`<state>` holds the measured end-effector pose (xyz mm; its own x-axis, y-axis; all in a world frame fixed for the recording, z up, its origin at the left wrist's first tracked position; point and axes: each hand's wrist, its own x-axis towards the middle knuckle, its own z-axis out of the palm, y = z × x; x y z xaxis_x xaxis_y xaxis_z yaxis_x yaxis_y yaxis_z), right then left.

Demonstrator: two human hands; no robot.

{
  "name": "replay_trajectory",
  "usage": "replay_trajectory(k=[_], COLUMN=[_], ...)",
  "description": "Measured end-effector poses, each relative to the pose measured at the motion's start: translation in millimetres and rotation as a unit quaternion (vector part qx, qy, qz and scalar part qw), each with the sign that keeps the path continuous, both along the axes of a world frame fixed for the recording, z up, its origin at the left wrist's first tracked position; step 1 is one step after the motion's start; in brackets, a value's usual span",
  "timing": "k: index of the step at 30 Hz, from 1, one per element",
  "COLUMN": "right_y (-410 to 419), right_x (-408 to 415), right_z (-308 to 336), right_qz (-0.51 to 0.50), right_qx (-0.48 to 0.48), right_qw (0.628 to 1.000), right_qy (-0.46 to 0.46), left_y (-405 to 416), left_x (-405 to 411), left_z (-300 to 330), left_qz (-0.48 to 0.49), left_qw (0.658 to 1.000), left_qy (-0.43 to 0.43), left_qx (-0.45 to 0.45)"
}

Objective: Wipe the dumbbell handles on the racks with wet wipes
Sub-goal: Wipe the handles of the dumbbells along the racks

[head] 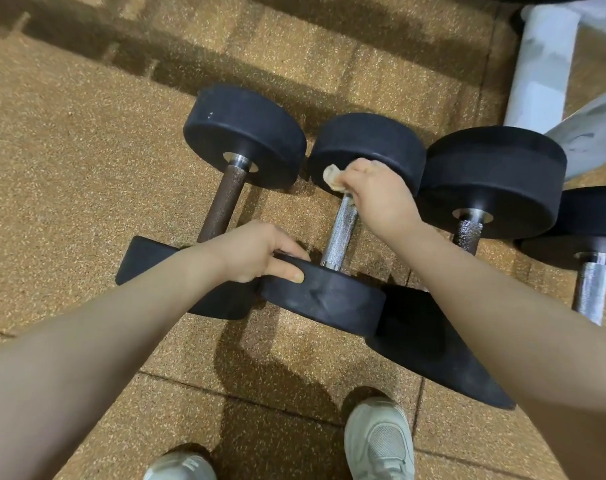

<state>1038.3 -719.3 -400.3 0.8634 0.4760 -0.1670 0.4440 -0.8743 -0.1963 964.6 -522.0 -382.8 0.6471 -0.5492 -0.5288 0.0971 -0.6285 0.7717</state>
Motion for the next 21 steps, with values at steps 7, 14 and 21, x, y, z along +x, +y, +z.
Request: replay_trajectory(k=[7,14,21], right_y=[10,-19,-15], right_x=[-16,-48,-17], right_z=[-14,-6,-27], right_qz=[-0.013,-0.203,-0.648], right_qx=[-0.049,0.269,0.465], right_qw=[0.99,0.926,0.579], right_qy=[0.135,0.17,0.173], left_y=[0,1,-1], left_x=[-2,-1,-2], left_z=[0,-1,1], left_qz=[0.003,-0.005,-0.008], left_qw=[1.0,1.0,1.0], left_qy=[-0.015,-0.011,-0.026], left_qx=[-0.006,-0.014,0.004])
